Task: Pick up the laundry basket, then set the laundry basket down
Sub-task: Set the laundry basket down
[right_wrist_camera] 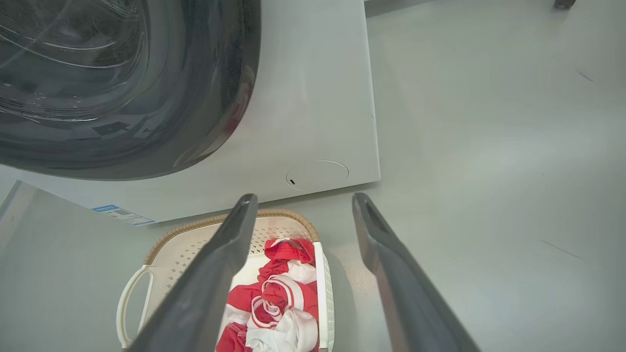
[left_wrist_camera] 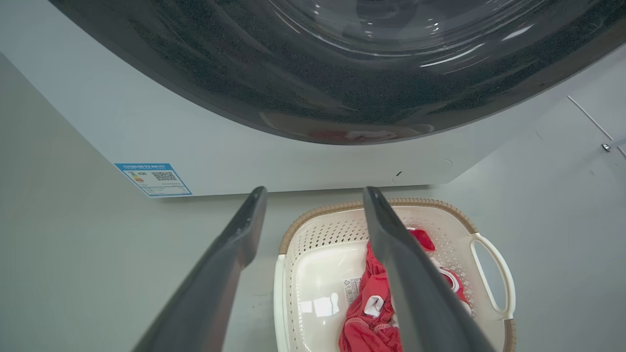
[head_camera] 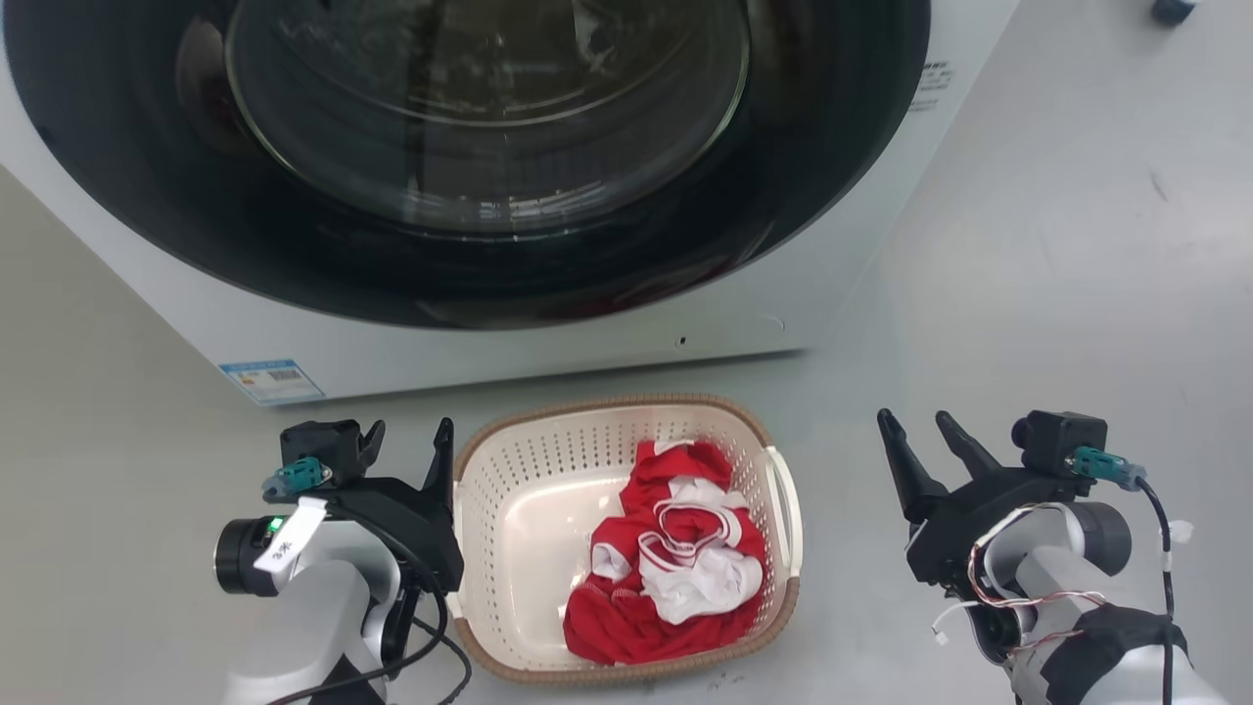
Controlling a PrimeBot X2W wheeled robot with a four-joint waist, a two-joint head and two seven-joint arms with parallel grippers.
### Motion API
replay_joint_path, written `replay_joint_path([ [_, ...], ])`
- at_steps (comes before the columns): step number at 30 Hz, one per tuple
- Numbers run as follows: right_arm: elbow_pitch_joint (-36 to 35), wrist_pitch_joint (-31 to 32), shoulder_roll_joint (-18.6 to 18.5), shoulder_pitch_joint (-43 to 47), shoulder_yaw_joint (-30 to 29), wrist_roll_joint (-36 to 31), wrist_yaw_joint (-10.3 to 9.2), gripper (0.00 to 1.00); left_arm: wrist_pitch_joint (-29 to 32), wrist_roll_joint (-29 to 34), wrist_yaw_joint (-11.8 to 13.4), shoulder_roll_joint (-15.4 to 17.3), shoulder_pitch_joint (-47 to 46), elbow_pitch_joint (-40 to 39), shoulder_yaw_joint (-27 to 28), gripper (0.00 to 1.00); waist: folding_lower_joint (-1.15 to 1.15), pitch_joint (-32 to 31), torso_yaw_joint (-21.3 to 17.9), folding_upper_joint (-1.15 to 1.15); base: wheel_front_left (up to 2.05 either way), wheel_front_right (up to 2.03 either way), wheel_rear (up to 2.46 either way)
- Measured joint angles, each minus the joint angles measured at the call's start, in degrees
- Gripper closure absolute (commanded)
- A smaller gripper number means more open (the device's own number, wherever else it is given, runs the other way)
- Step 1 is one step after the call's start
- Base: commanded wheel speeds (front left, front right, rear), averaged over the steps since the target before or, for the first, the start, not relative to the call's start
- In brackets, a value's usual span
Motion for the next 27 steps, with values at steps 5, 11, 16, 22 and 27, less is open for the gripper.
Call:
replay_joint_path([
  [5, -2.3, 0.0, -1.1, 2.2, -1.4, -1.5, -0.80, 0.00, 0.0, 1.1, 1.4, 0.5, 2.9, -4.7, 0.4, 0.00, 0.00, -3.7, -0.1, 0.00, 0.00, 0.00, 0.00],
  [11, -6.2, 0.0, -2.4, 4.9, -3.0, -3.9, -2.78, 0.00, 0.0, 3.5, 3.1, 1.7, 6.8, -11.6, 1.0, 0.00, 0.00, -7.7, 0.0, 0.00, 0.00, 0.00, 0.00],
  [16, -10.5, 0.0, -3.3, 7.1, -4.9, -6.0, -4.27, 0.00, 0.0, 5.1, 4.1, 2.8, 10.3, -18.8, 1.3, 0.00, 0.00, -10.4, 0.1, 0.00, 0.00, 0.00, 0.00],
  [22, -15.1, 0.0, -4.0, 10.4, -7.0, -7.5, -5.71, 0.00, 0.0, 7.5, 5.6, 3.7, 14.6, -26.4, 1.3, 0.00, 0.00, -12.8, 0.3, 0.00, 0.00, 0.00, 0.00],
  [27, -19.8, 0.0, -4.8, 14.1, -8.5, -9.7, -7.19, 0.00, 0.0, 9.1, 7.0, 4.6, 19.6, -33.5, 1.5, 0.00, 0.01, -15.0, 0.5, 0.00, 0.00, 0.00, 0.00],
])
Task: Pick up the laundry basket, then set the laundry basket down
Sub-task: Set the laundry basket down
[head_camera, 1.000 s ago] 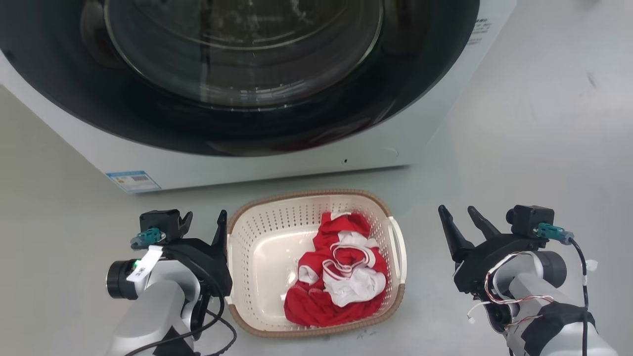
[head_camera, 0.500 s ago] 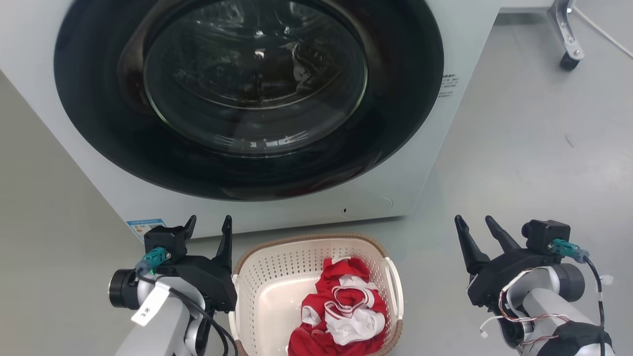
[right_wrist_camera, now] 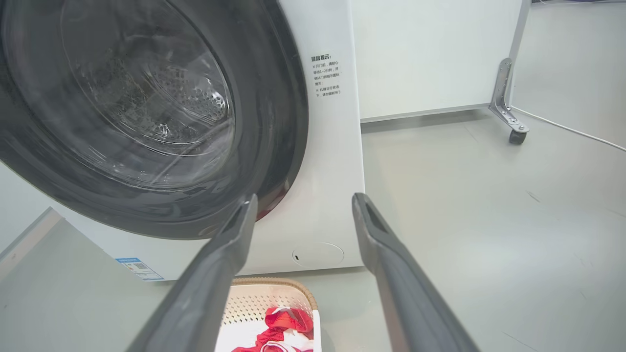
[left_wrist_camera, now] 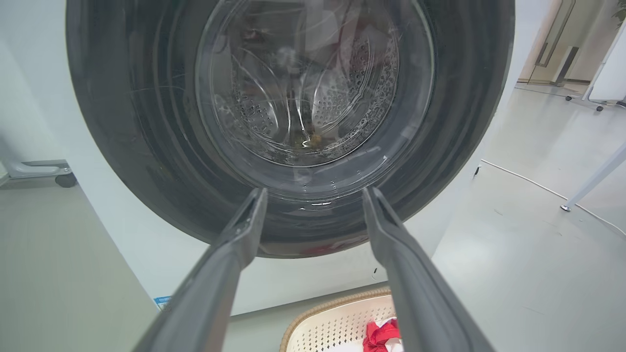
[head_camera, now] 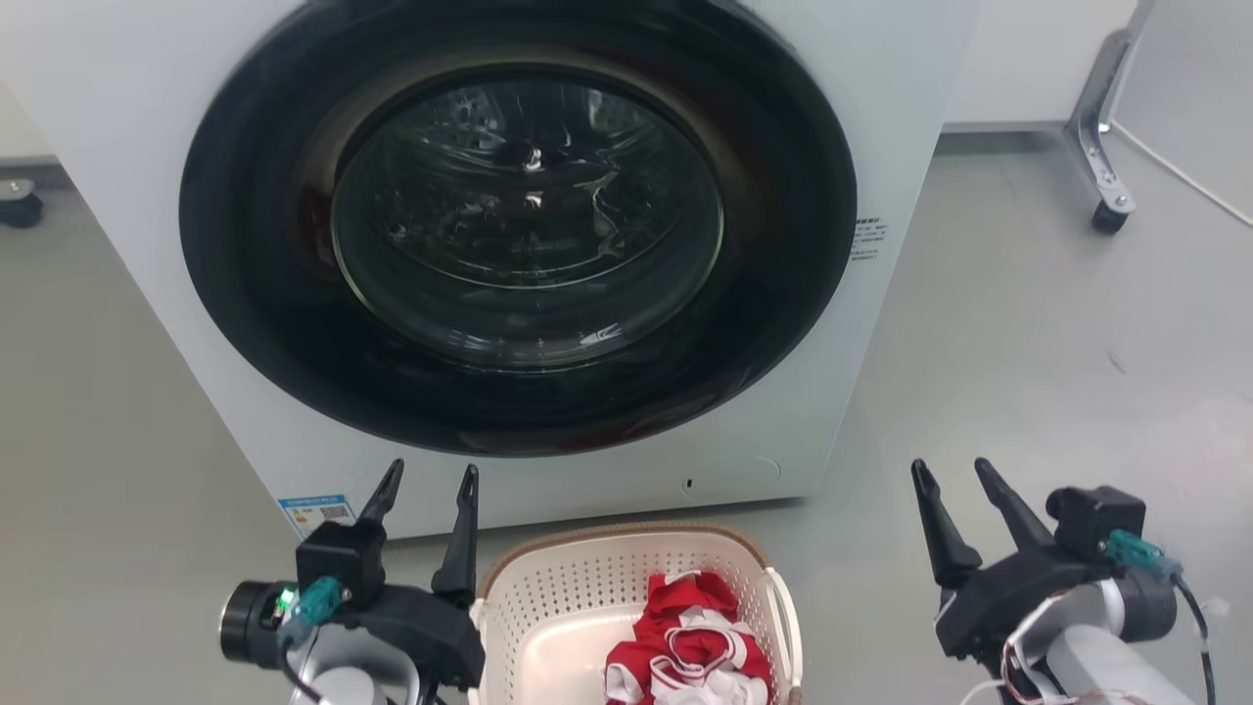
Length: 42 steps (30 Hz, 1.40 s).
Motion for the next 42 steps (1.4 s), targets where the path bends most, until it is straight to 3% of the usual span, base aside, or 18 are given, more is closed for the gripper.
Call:
replay_joint_path([
  [13, -12.8, 0.0, -1.9, 12.1, -3.5, -4.7, -4.17, 0.00, 0.0, 1.7, 2.3, 1.4, 13.3, -14.4, 3.4, 0.00, 0.00, -3.3, -0.2, 0.01, 0.00, 0.00, 0.00],
  [29, -21.2, 0.0, -3.0, 18.3, -7.1, -8.9, -6.14, 0.00, 0.0, 2.3, 3.0, 1.6, 19.8, -19.2, 7.1, 0.00, 0.00, -3.4, -0.4, 0.01, 0.00, 0.00, 0.00],
  [42, -25.1, 0.0, -3.0, 20.5, -9.7, -11.5, -6.67, 0.00, 1.1, 3.1, 3.0, 0.7, 20.8, -20.9, 9.1, 0.00, 0.00, -3.3, -0.1, 0.01, 0.00, 0.00, 0.00],
])
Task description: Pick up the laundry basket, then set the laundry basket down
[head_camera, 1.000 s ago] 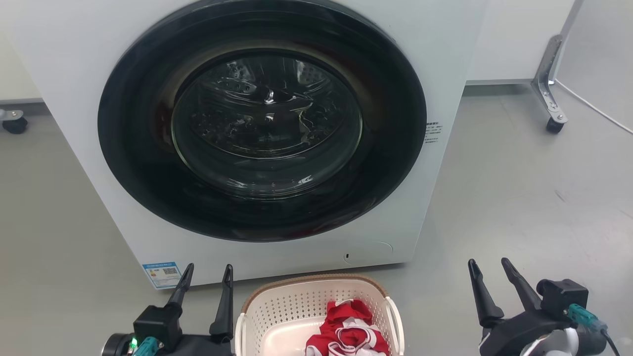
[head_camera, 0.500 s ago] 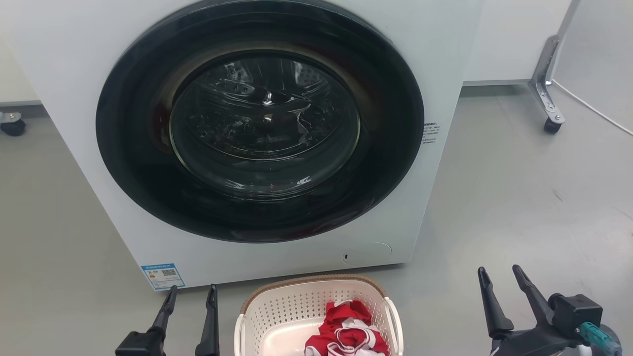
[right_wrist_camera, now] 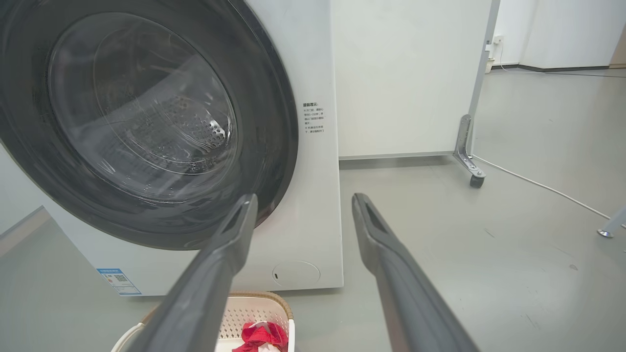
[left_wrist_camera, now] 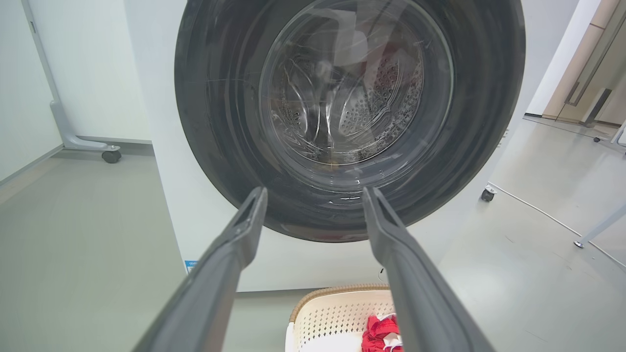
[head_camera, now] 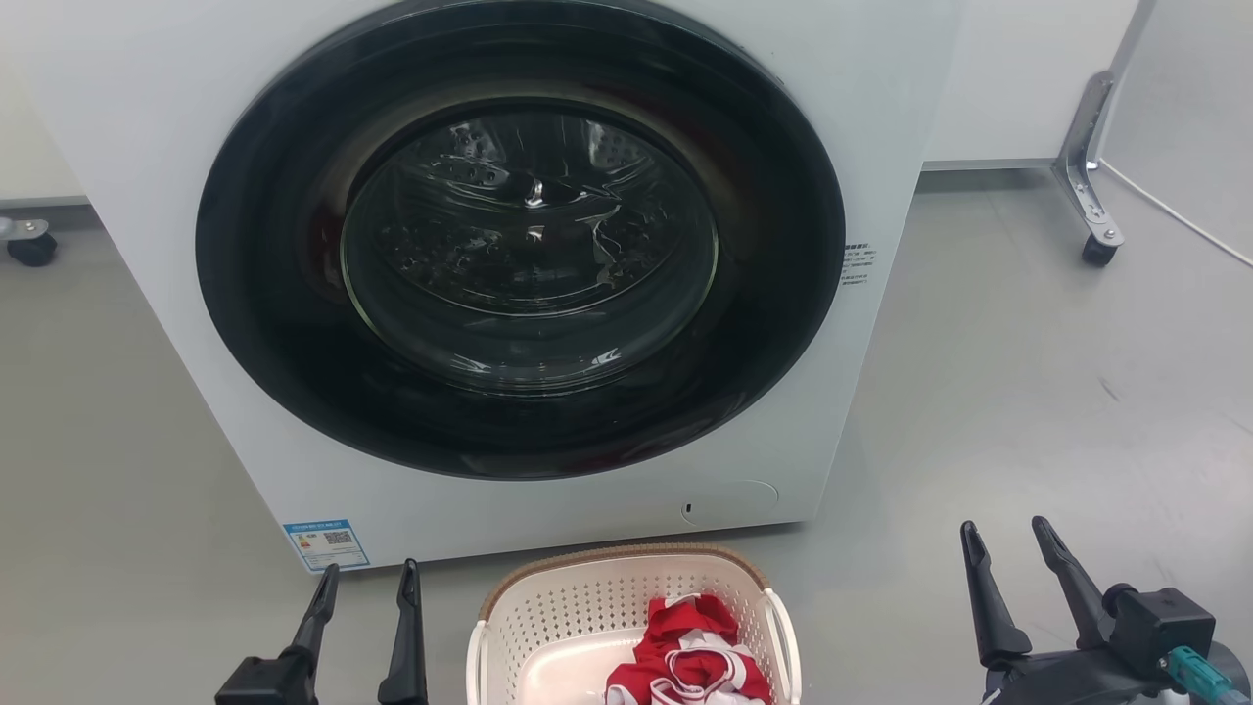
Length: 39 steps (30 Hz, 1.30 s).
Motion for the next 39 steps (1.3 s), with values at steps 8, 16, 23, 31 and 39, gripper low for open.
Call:
replay_joint_path([
  [8, -1.3, 0.0, 0.0, 0.6, -0.7, -0.5, -0.04, 0.00, 1.1, 0.4, 0.0, -0.9, 0.8, -0.3, 1.0, 0.00, 0.00, 0.1, 0.0, 0.00, 0.00, 0.00, 0.00],
  [16, -2.2, 0.0, 0.0, 1.0, -1.3, -0.9, -0.04, 0.00, 2.0, 1.9, 0.0, -1.5, 0.9, -0.8, 1.7, 0.00, 0.00, 0.3, 0.1, 0.00, 0.00, 0.00, 0.00],
  [23, -2.4, 0.0, 0.1, 1.1, -1.9, -0.9, -0.04, 0.00, 2.6, 3.2, 0.0, -1.7, 1.1, -1.0, 2.3, 0.00, 0.00, 0.4, 0.1, 0.00, 0.00, 0.00, 0.00],
  [31, -0.3, 0.6, 1.9, 3.1, -1.7, 0.0, 0.13, 1.00, 3.0, 2.4, -0.1, -2.1, 2.3, 1.4, 2.6, 1.00, 0.00, 0.5, 0.1, 0.00, 0.00, 0.00, 0.00],
  [39, -0.1, 2.2, 2.7, 3.0, -4.1, 4.2, 1.12, 1.00, 4.1, -1.9, -1.2, -2.4, 2.2, 1.7, 3.9, 1.00, 0.00, 0.6, 0.3, 0.00, 0.00, 0.00, 0.00],
])
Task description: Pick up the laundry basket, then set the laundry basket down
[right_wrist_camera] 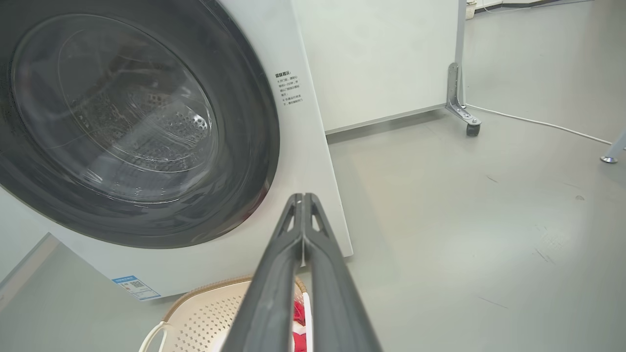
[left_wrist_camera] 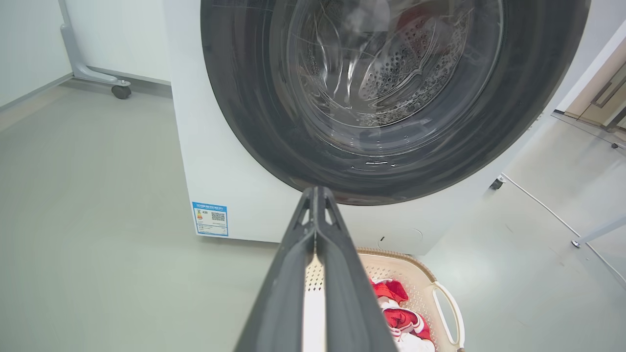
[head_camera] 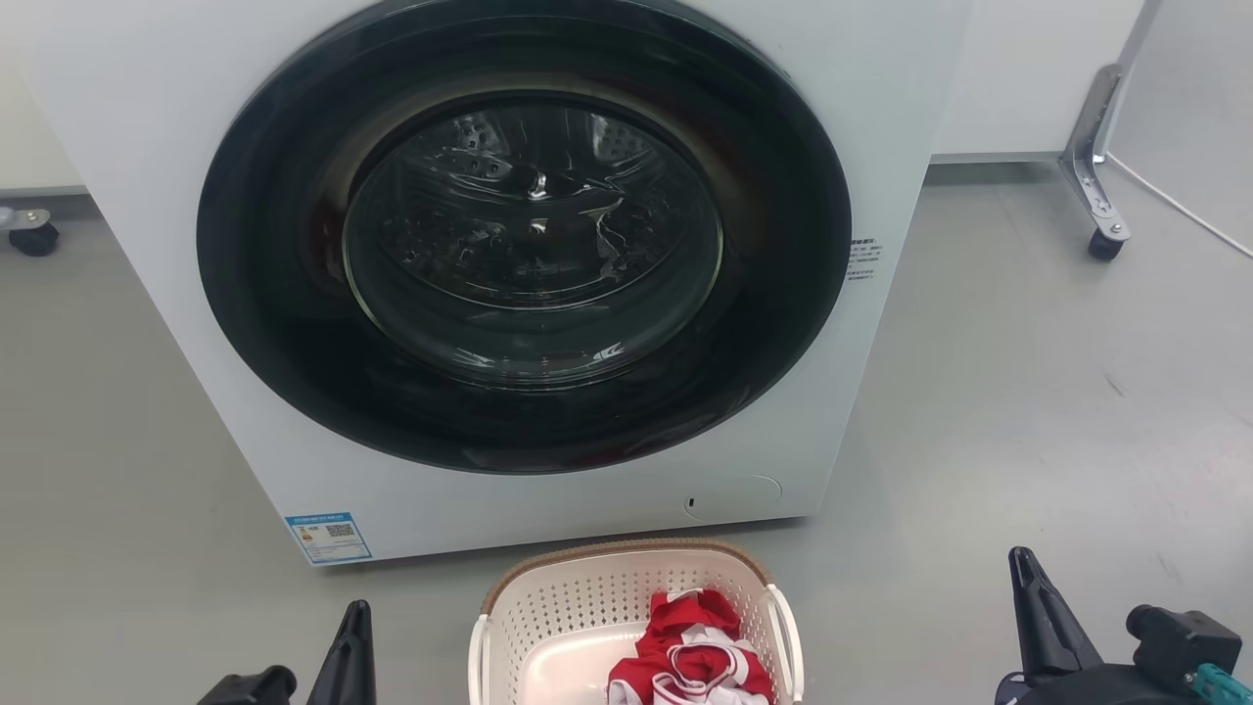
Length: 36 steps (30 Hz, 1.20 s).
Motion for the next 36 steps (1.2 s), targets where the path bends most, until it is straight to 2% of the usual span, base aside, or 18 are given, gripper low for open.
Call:
replay_joint_path([
  [36, 2.2, 8.1, 5.6, -1.6, -10.7, 25.0, 5.01, 1.00, 7.0, -28.5, -5.5, -1.4, -2.9, 2.5, 6.8, 1.00, 0.00, 0.6, 0.8, 0.00, 0.00, 0.00, 0.00],
])
